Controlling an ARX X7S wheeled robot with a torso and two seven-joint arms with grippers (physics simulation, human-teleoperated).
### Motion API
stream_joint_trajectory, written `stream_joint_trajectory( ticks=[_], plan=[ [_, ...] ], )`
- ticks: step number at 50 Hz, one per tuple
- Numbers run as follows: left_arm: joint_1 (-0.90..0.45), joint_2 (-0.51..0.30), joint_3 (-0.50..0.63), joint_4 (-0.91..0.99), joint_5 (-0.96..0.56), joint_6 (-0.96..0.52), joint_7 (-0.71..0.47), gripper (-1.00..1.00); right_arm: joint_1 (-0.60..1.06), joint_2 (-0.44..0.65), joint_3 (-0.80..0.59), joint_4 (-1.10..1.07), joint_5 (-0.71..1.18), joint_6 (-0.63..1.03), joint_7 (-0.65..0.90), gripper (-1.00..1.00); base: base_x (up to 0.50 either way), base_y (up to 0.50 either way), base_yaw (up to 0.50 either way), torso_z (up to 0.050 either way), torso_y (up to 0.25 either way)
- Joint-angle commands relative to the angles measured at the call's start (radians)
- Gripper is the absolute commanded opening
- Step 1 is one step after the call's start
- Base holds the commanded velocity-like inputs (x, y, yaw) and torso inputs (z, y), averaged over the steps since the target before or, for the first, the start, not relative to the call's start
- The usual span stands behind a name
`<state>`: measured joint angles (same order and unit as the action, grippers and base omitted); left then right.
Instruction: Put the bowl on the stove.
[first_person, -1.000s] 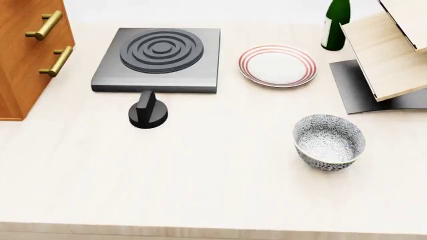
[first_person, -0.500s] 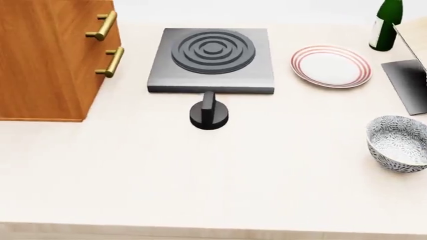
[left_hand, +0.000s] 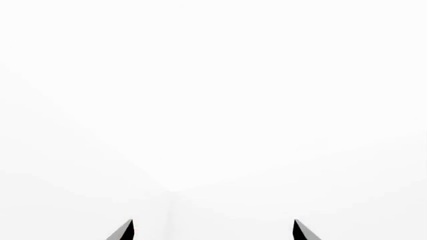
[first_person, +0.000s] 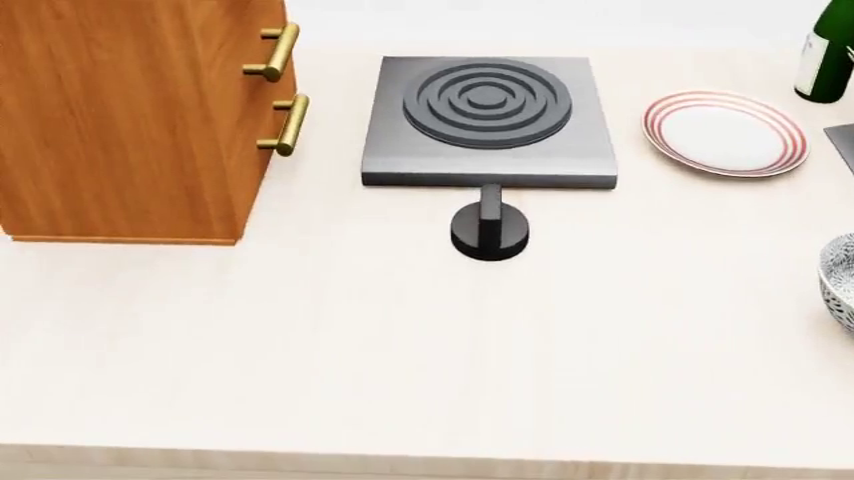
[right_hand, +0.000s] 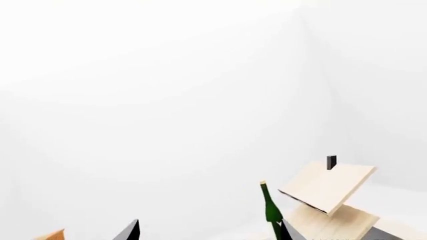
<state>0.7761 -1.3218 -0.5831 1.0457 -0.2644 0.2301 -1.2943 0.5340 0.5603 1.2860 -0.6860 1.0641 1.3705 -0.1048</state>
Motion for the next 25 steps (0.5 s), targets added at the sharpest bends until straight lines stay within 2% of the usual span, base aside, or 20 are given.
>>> stream_joint_trajectory(
  ticks=[1,5,9,25],
  plan=[
    [0.008,0.003,-0.029,0.001,-0.026,0.024,0.031,1.00,-0.016,-0.019,0.031,-0.003,0.004,-0.012,-0.021,1.00,0.00,0.00,0.00,0.000,0.000],
    [0.008,0.002,-0.026,0.001,-0.024,0.025,0.029,1.00,0.010,-0.016,0.039,0.017,0.021,0.009,0.020,1.00,0.00,0.00,0.00,0.000,0.000],
    [0.008,-0.008,-0.017,0.001,-0.020,0.023,0.019,1.00,-0.016,-0.028,0.034,0.006,0.002,-0.041,-0.027,1.00,0.12,0.00,0.00,0.000,0.000],
    [0.008,-0.041,0.003,0.001,-0.012,0.019,-0.012,1.00,-0.039,-0.027,0.013,0.006,-0.015,-0.071,-0.028,1.00,0.50,0.00,0.00,0.000,0.000]
  ],
)
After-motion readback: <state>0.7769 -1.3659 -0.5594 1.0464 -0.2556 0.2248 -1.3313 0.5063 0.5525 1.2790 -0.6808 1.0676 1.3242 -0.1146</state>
